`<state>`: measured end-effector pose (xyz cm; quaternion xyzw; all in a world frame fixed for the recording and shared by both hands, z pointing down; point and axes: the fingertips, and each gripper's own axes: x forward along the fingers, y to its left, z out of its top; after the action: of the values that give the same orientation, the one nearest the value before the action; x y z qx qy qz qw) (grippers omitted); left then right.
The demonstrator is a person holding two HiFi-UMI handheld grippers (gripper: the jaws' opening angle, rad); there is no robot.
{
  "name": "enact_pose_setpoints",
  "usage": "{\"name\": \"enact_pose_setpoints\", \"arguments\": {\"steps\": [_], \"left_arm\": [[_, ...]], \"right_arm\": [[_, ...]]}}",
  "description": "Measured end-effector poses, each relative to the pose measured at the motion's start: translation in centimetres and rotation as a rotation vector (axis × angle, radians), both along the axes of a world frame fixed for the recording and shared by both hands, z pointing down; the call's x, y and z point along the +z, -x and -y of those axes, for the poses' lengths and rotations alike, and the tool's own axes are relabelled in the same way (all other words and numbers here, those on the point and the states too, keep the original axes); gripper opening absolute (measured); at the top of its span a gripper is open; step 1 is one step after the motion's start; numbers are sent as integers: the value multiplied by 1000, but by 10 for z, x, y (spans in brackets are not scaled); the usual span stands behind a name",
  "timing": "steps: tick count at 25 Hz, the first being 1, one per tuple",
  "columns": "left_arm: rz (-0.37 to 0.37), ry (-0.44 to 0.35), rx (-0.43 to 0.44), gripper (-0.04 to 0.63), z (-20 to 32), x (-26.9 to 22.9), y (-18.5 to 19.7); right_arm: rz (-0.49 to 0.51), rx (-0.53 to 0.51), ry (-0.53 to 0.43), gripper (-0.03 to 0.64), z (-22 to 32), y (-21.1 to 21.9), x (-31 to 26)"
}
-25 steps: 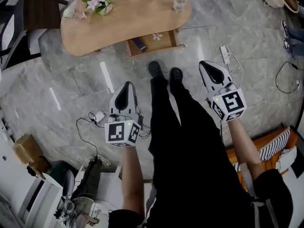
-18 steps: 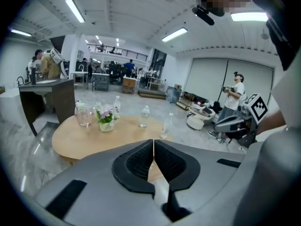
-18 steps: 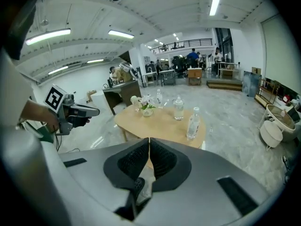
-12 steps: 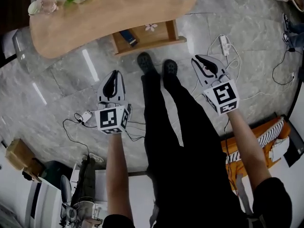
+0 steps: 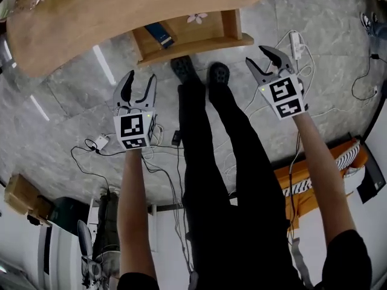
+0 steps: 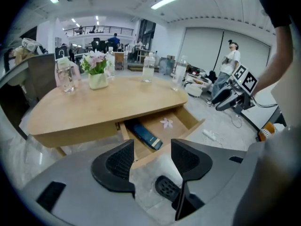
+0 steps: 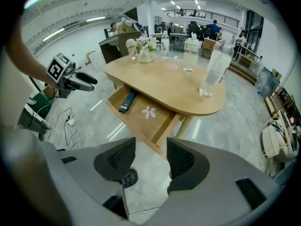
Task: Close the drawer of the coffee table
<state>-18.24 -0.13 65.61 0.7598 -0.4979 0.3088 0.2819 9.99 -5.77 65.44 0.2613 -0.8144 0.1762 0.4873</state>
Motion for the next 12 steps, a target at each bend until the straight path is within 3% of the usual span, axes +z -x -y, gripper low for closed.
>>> {"name": "enact_pose_setpoints", "arguments": {"steps": [3,7,12], "left_arm": [[54,25,15,287,-4,31,5],[102,70,-26,354,-9,70,16],[106,128,-15,367,-11,113,20]], "right_arm": [[-56,-37,29,205,-3,-7,34],[-136,-42,37,218,2,-28,76],[-249,-42,86,218,5,-44,129]]}}
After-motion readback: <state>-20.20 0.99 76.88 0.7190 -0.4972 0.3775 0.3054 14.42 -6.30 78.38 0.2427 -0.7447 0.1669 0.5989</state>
